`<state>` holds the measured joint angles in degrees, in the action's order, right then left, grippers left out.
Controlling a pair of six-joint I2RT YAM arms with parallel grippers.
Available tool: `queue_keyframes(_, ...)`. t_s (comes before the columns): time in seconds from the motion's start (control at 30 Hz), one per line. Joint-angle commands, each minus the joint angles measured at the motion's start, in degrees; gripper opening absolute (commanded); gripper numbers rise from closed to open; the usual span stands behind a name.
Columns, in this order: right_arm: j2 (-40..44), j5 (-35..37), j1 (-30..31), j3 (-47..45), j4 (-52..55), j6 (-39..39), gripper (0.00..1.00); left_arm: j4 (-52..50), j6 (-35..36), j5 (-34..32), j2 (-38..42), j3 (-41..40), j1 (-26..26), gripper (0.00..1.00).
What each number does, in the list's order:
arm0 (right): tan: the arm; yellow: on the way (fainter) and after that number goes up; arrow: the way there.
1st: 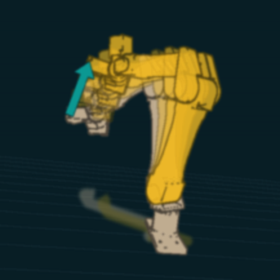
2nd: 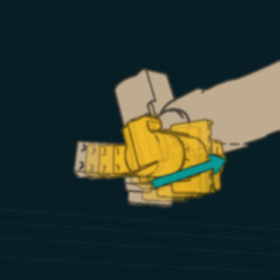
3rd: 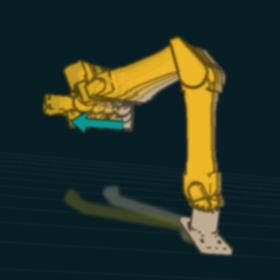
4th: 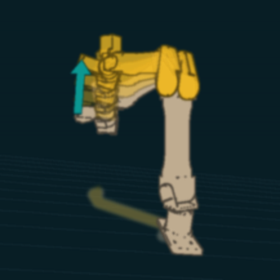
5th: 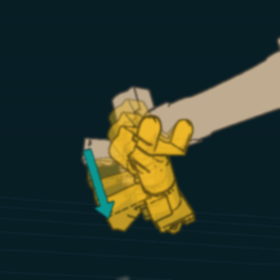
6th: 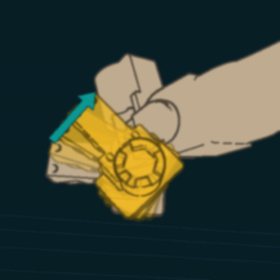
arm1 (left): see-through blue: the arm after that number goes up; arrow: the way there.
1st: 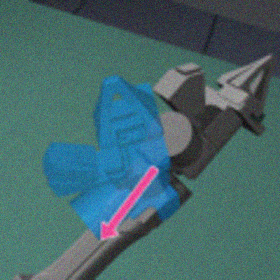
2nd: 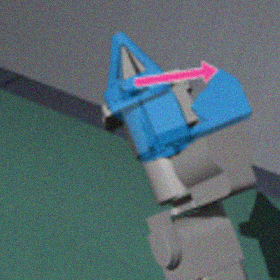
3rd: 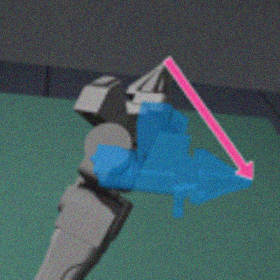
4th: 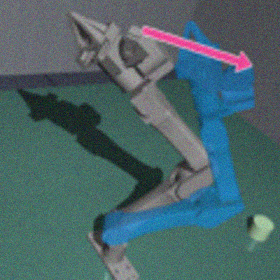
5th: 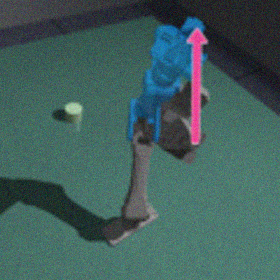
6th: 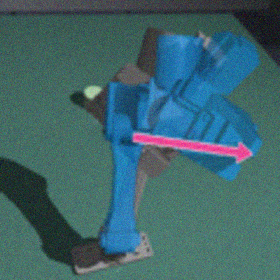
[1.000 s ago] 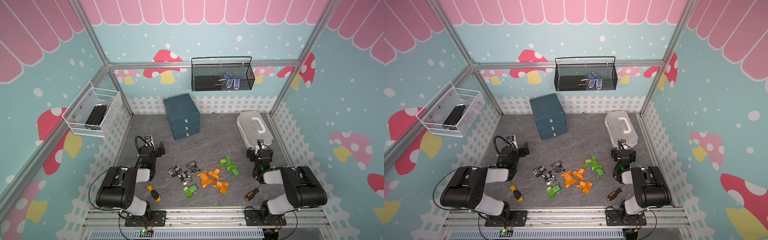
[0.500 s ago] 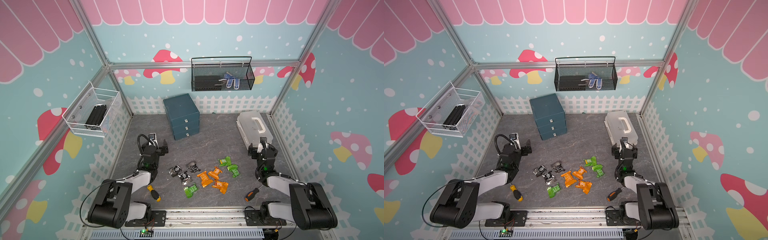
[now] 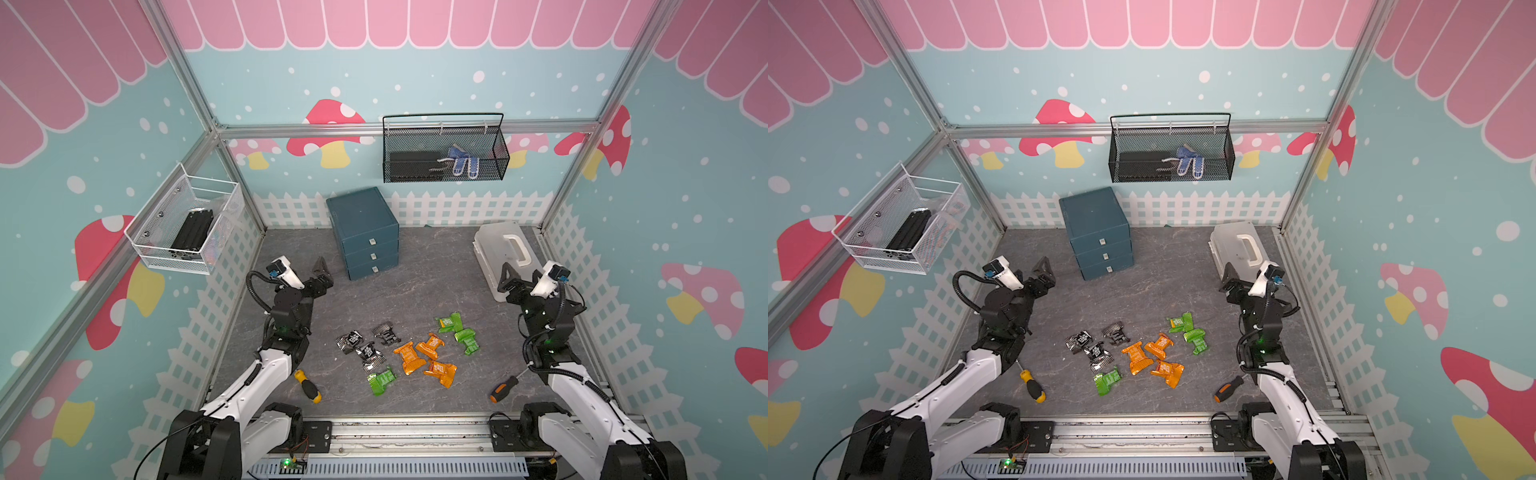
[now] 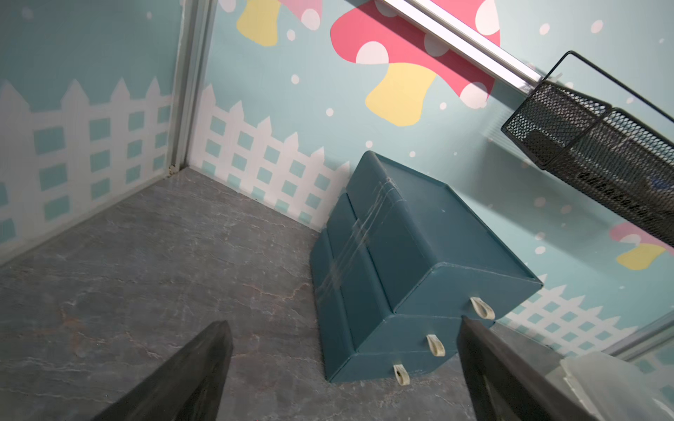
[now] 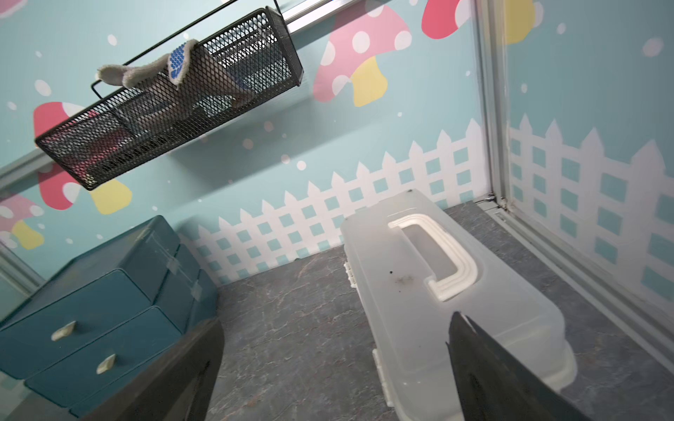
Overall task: Place the cookies into the drawer by color
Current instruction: Move the storage box to the center of the board.
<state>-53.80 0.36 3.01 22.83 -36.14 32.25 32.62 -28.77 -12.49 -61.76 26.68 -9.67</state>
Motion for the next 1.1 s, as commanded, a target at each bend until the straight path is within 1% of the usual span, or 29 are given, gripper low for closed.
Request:
queue_keyframes(0.0, -3.13, -10.25, 0.17, 6.22, 1.93, 3.45, 0.99, -0.08, -4.63, 5.75, -1.67, 4.94, -0.26, 0.99)
queue_keyframes(0.03, -5.05, -12.26, 0.57, 8.93, 4.14, 3.36, 0.99, -2.95, -5.03, 5.91, -2.73, 7.59, -0.28, 0.99)
queue_keyframes(0.1, -8.67, -13.11, 2.61, 13.27, 6.11, 2.08, 0.97, -8.08, -5.35, 7.10, -5.37, 12.06, -0.25, 0.99)
queue_keyframes(0.17, -12.63, -10.43, 6.25, 18.37, 10.59, -0.87, 0.96, -12.15, -5.58, 7.77, -8.46, 17.23, -0.26, 0.99)
queue_keyframes(0.23, -16.34, -8.54, 9.64, 22.24, 12.38, -2.61, 0.95, -14.52, -6.13, 7.28, -11.32, 20.80, 0.11, 0.99)
queue_keyframes(0.3, -20.52, -8.85, 12.31, 26.74, 14.06, -2.79, 0.94, -16.39, -6.67, 8.07, -14.00, 24.10, 0.98, 0.99)
queue_keyframes(0.37, -25.57, -9.69, 14.75, 32.64, 17.11, -3.26, 0.99, -17.69, -7.74, 10.35, -17.13, 27.80, 2.17, 0.99)
queue_keyframes(0.47, -32.75, -9.06, 17.97, 40.55, 19.86, -4.44, 0.99, -19.96, -8.20, 12.52, -21.56, 33.22, 3.02, 0.97)
queue_keyframes(0.53, -37.32, -10.31, 19.36, 45.85, 21.67, -4.95, 0.97, -20.00, -8.63, 13.63, -24.28, 35.66, 3.35, 0.96)
queue_keyframes(0.6, -41.74, -12.68, 20.46, 50.01, 21.32, -4.80, 0.93, -20.69, -8.43, 14.58, -27.07, 38.41, 3.60, 0.94)
queue_keyframes(0.67, -46.31, -13.87, 21.60, 55.36, 22.12, -4.95, 0.91, -21.37, -7.99, 15.15, -30.15, 41.29, 3.73, 0.92)
queue_keyframes(0.8, -53.53, -15.33, 23.13, 63.30, 23.18, -5.09, 0.89, -22.73, -6.85, 16.59, -35.30, 46.03, 4.09, 0.87)
queue_keyframes(0.97, -62.71, -15.51, 24.66, 73.38, 25.79, -5.65, 0.85, -23.38, -5.75, 14.78, -38.96, 48.82, 4.18, 0.82)
queue_keyframes(1.07, -67.75, -16.97, 24.70, 79.44, 27.26, -4.87, 0.83, -23.70, -5.63, 16.88, -41.73, 50.95, 4.98, 0.77)
